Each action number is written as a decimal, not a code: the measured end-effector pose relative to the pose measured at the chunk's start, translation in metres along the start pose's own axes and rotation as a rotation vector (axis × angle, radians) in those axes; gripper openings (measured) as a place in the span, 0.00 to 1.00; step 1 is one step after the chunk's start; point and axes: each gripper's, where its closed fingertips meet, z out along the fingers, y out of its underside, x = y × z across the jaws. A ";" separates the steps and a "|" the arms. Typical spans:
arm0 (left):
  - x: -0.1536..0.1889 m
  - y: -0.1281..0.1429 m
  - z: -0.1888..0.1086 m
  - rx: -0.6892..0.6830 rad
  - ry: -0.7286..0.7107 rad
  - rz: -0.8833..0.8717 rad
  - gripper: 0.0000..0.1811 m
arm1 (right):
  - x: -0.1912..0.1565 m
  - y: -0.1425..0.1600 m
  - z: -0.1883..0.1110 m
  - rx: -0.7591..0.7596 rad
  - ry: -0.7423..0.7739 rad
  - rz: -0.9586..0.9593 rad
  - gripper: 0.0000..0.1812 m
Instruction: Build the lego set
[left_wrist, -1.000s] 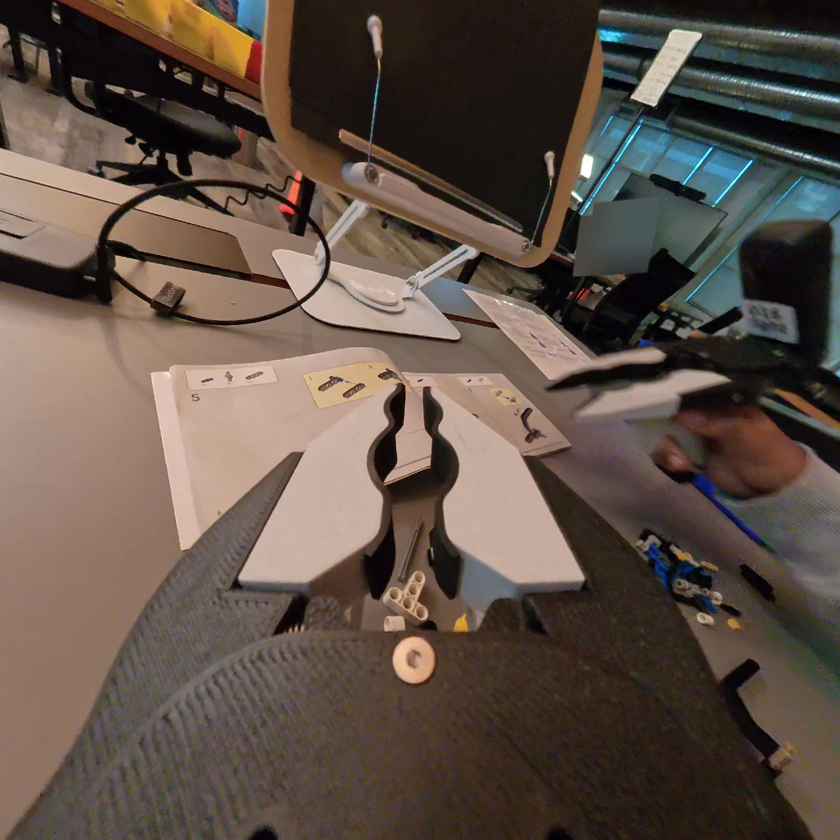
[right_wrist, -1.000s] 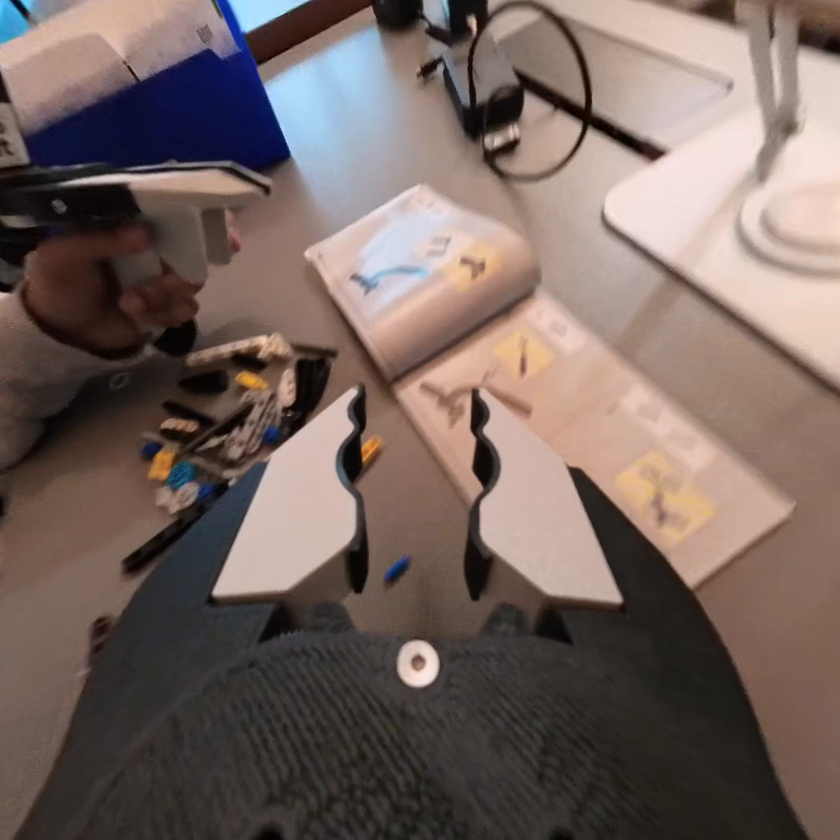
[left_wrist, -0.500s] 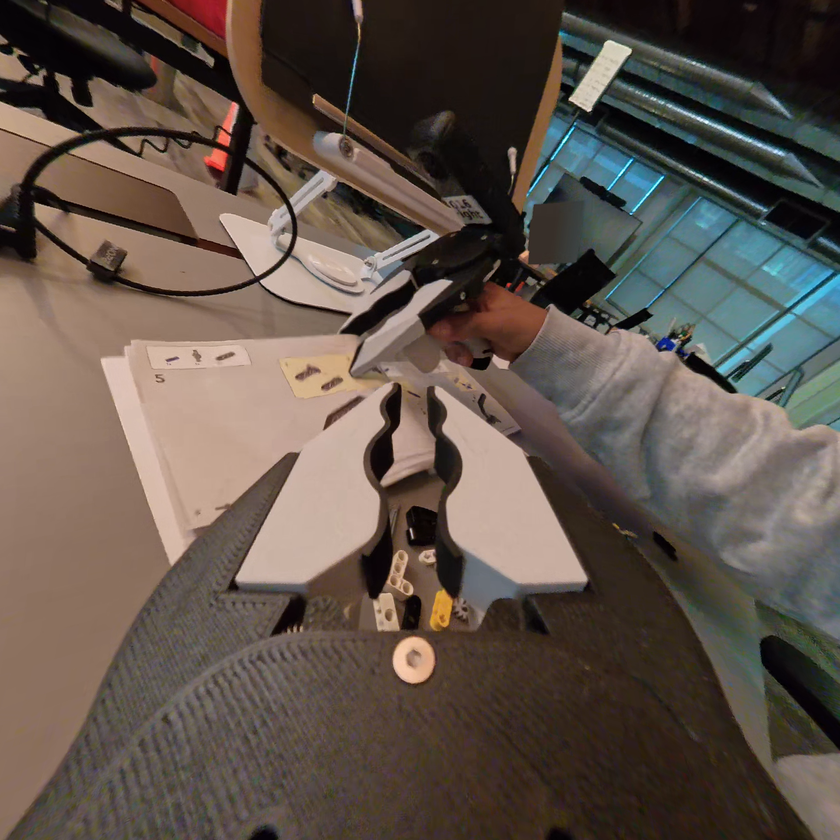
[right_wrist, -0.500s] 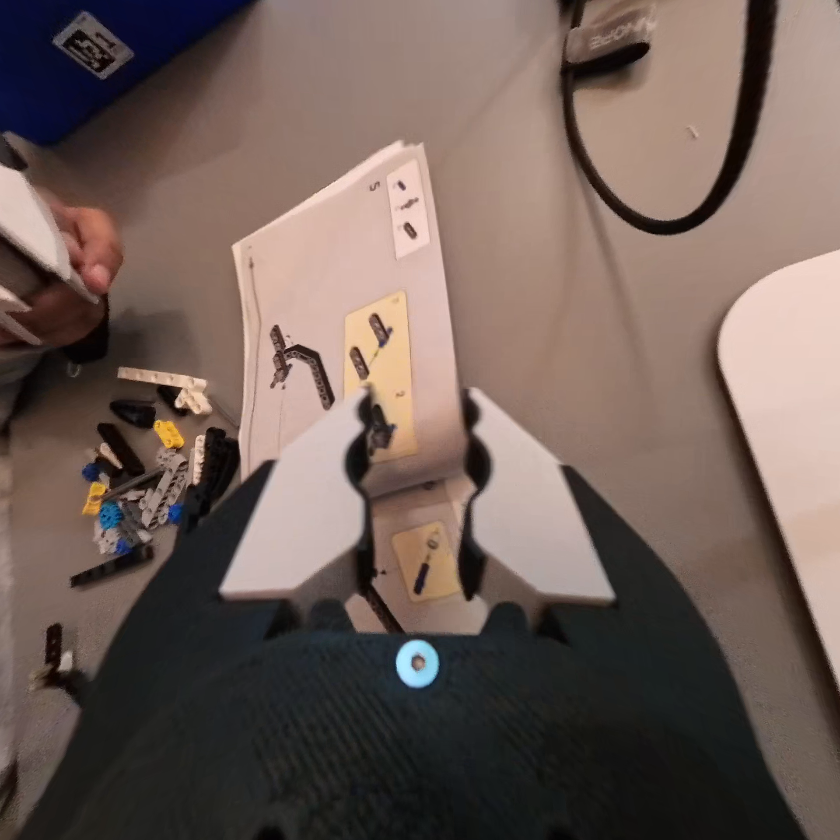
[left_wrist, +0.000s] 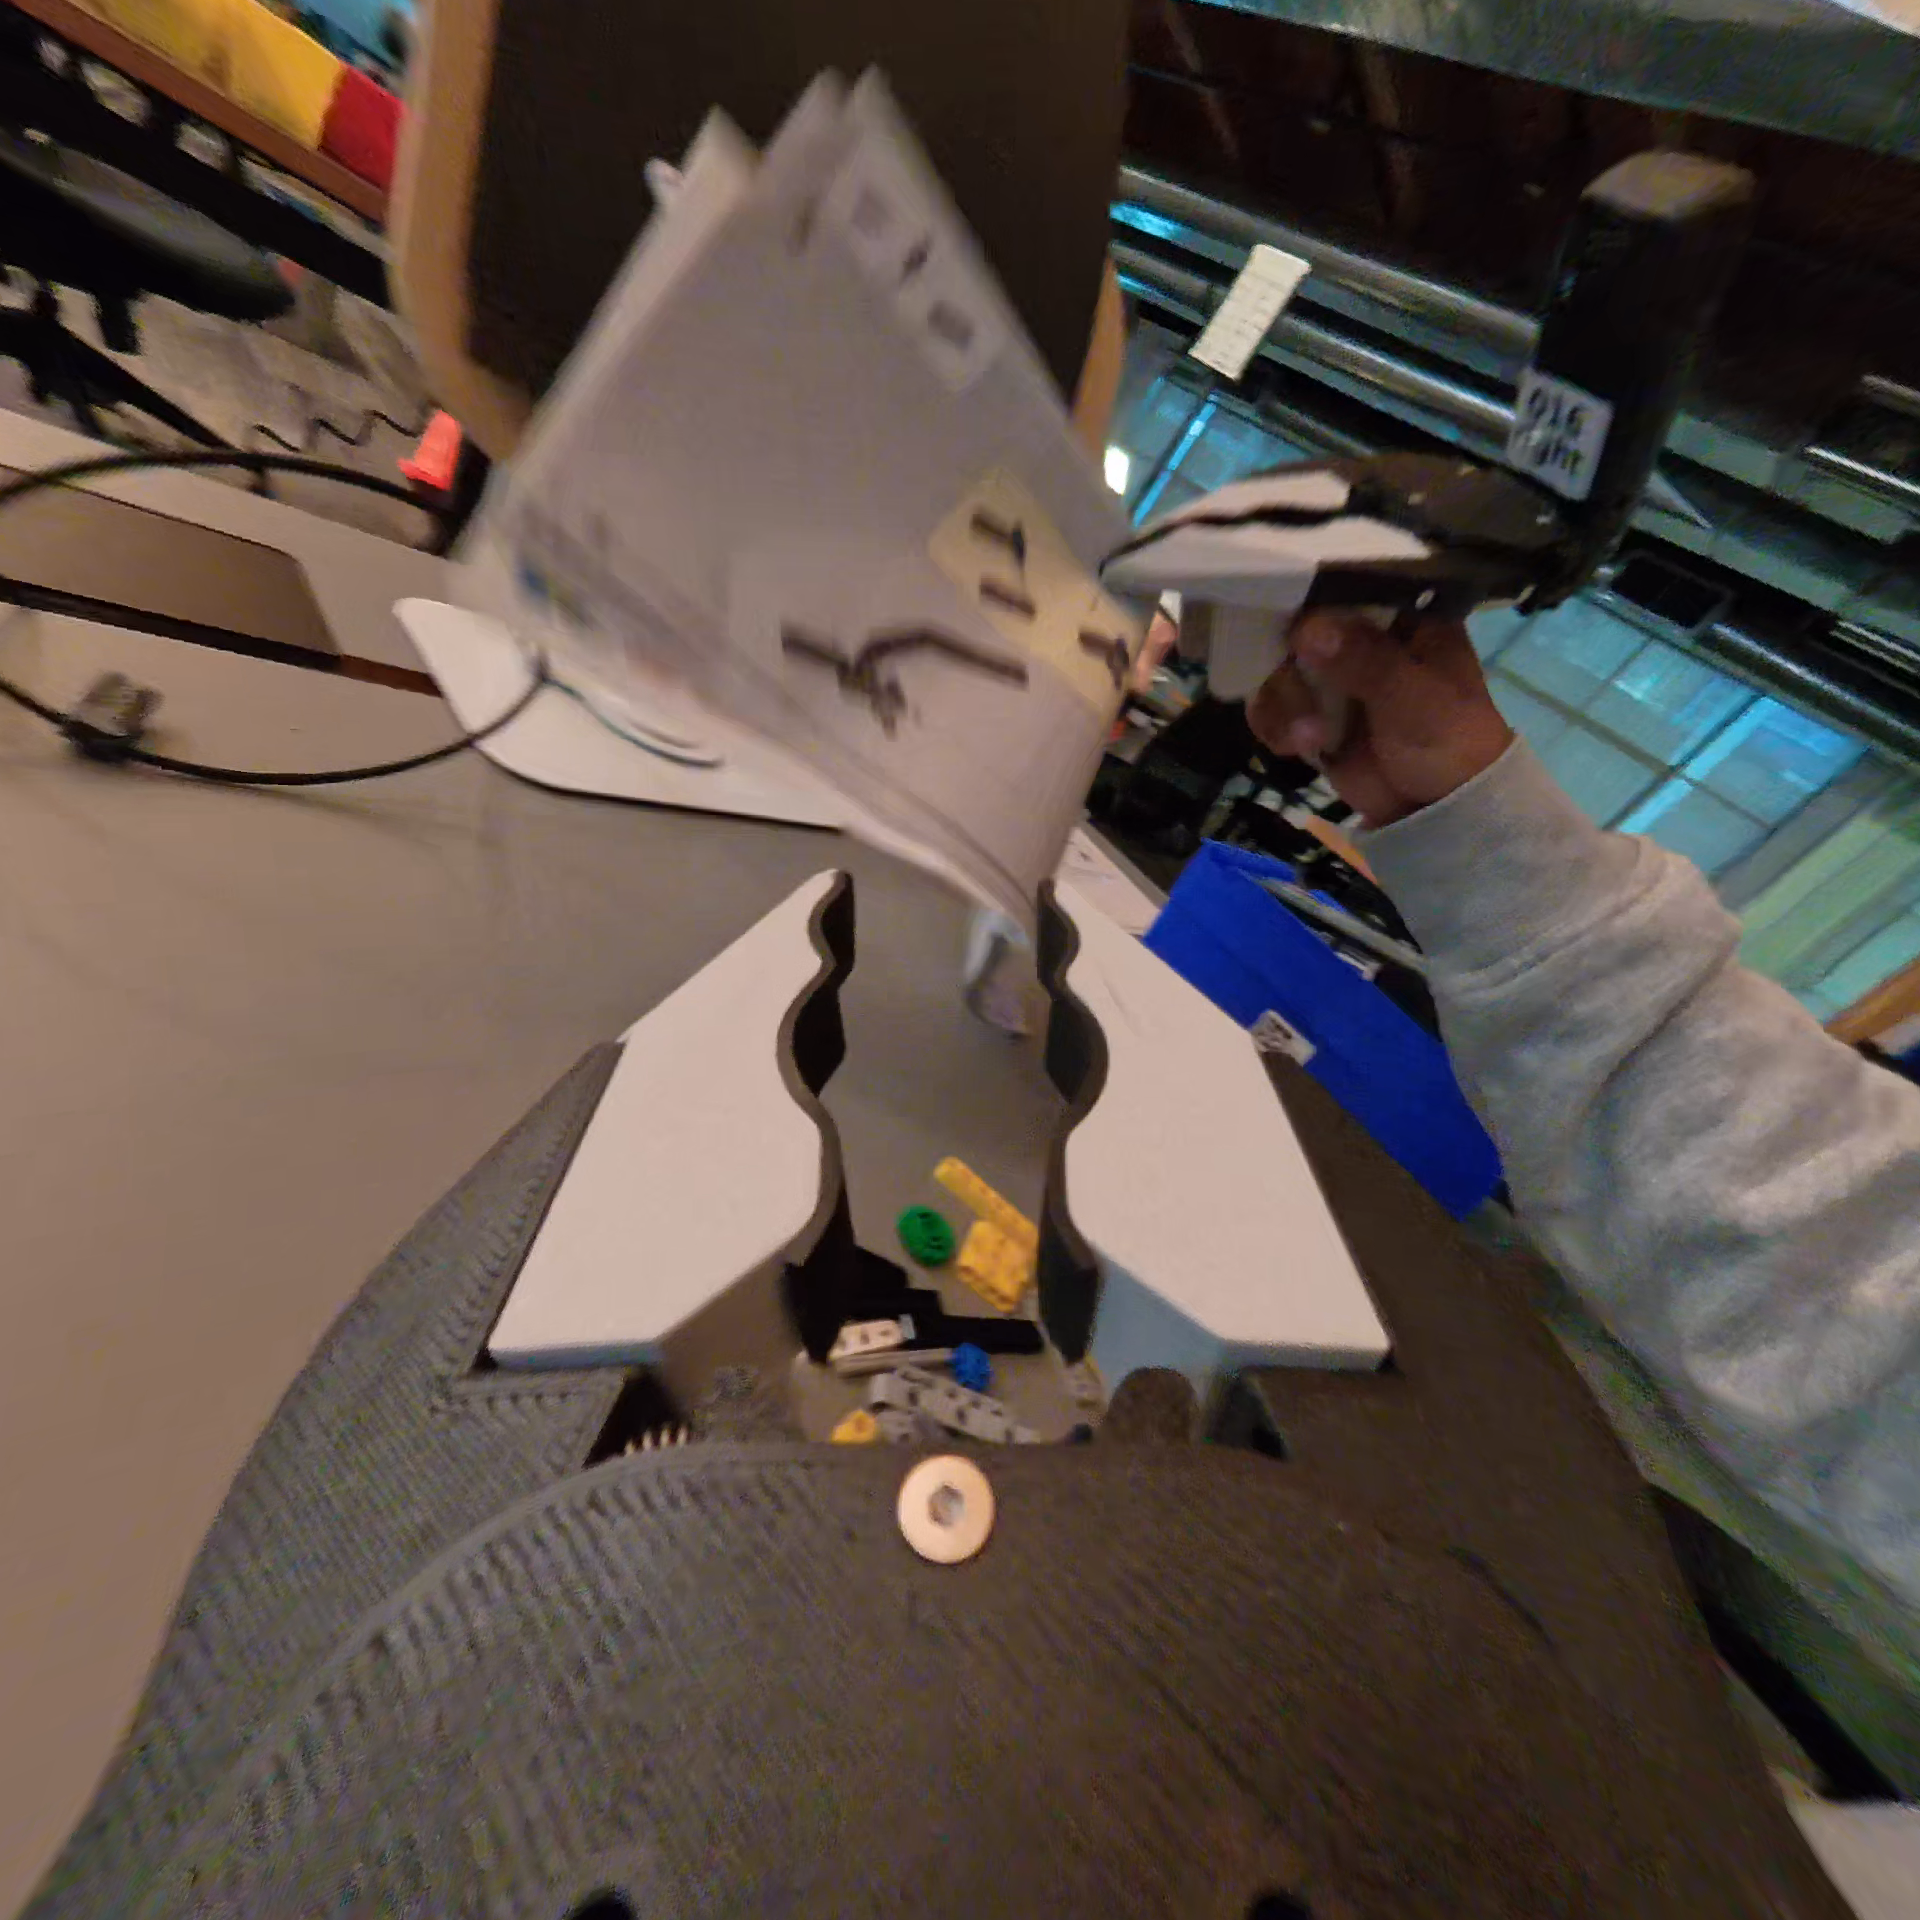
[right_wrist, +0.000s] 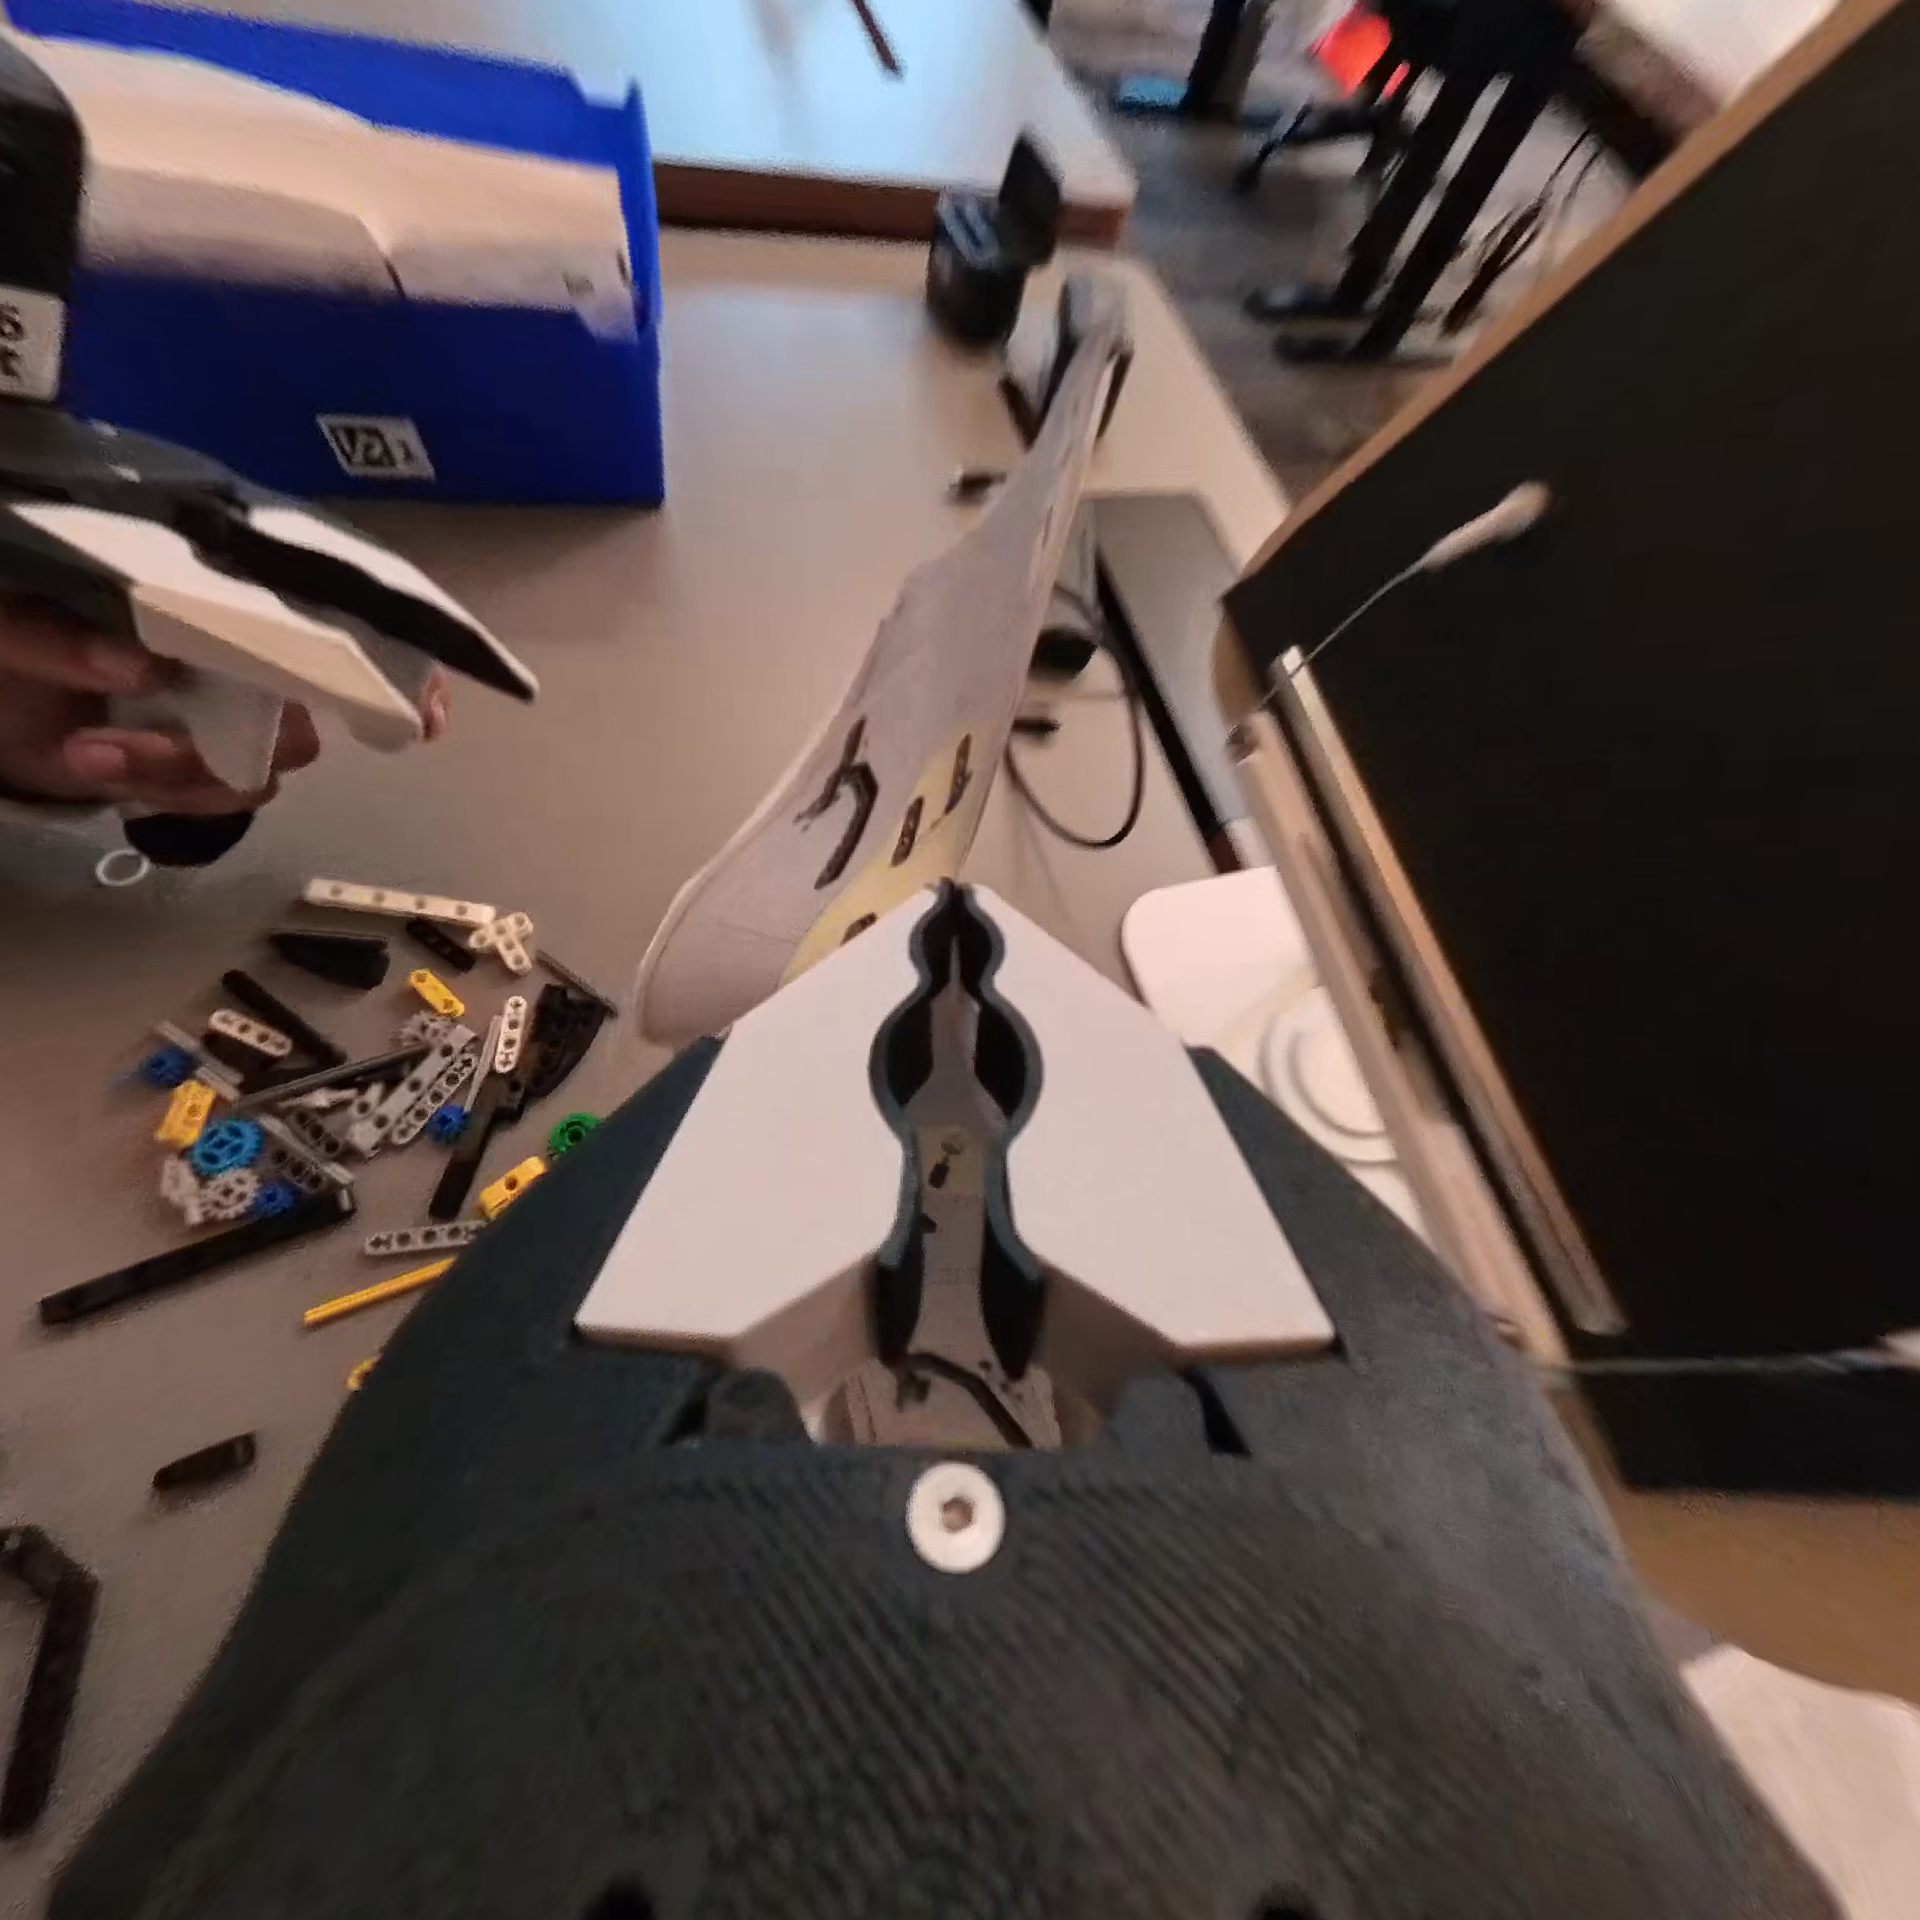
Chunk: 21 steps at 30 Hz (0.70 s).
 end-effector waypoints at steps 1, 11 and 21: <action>0.011 0.002 0.002 -0.013 0.035 -0.012 0.22 | -0.002 -0.013 -0.015 0.032 0.032 -0.033 0.00; 0.123 -0.058 -0.019 0.145 0.177 0.133 0.51 | -0.104 -0.118 -0.093 0.130 0.068 -0.285 0.00; 0.137 -0.106 -0.078 0.214 0.221 0.308 0.17 | -0.194 -0.165 -0.108 0.183 -0.254 -0.169 0.00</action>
